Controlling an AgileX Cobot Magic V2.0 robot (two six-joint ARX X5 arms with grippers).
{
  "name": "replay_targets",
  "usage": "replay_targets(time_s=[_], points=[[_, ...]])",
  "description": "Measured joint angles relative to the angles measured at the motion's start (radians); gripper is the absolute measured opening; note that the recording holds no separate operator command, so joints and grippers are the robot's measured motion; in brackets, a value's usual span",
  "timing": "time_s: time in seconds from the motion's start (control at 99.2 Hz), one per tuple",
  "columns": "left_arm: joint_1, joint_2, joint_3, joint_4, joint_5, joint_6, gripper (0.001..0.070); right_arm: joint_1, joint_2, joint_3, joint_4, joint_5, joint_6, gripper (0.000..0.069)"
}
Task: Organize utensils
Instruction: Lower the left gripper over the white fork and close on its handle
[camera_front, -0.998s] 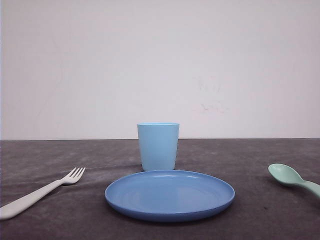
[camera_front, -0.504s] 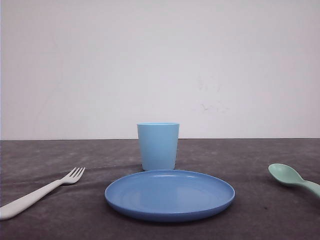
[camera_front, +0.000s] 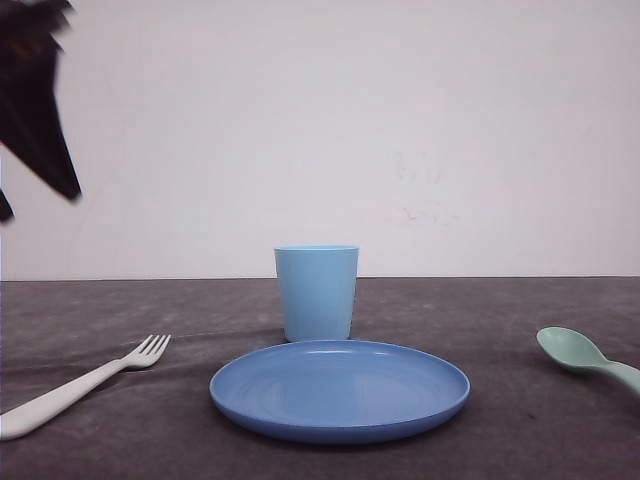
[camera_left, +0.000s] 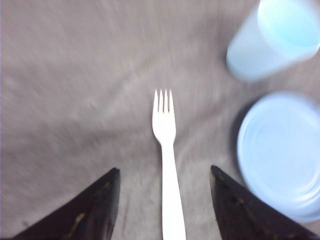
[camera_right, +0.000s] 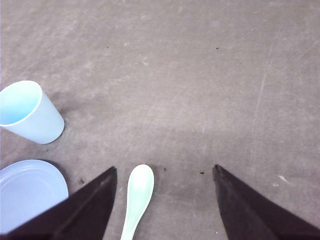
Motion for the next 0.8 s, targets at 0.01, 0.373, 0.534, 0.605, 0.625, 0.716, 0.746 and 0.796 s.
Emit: replay_targets(time_s=[0.01,0.373,0.534,0.605,0.625,0.716,0.746,0.796], points=[[-0.006,0.008,0.000,0.001,-0.005,-0.002,0.0342,0.000,0.000,0.000,0.000,0.000,0.000,0.0382],[-0.146,0.277,0.000,0.090,-0.118,-0.060,0.0344,0.000,0.000,0.000,-0.013,0.000,0.003,0.0382],[-0.158,0.357,0.000,0.138,-0.146,-0.067,0.0325,0.000,0.000,0.000,-0.026,0.000,0.003,0.0382],[-0.158,0.385,0.000,0.160,-0.147,-0.069,0.0290,0.000,0.000,0.000,-0.030,0.000,0.003,0.0382],[-0.158,0.395,0.000,0.169,-0.147,-0.070,0.0282,0.000,0.000,0.000,-0.030,0.000,0.003,0.0382],[-0.158,0.424,0.000,0.195,-0.148,-0.074,0.0261,0.000,0.000,0.000,-0.034,0.000,0.003,0.0382],[-0.158,0.431,0.000,0.200,-0.148,-0.076,0.0243,0.000,0.000,0.000,-0.037,0.000,0.003,0.0382],[-0.158,0.441,0.000,0.205,-0.148,-0.079,0.0199,0.000,0.000,0.000,-0.038,0.000,0.003,0.0382]])
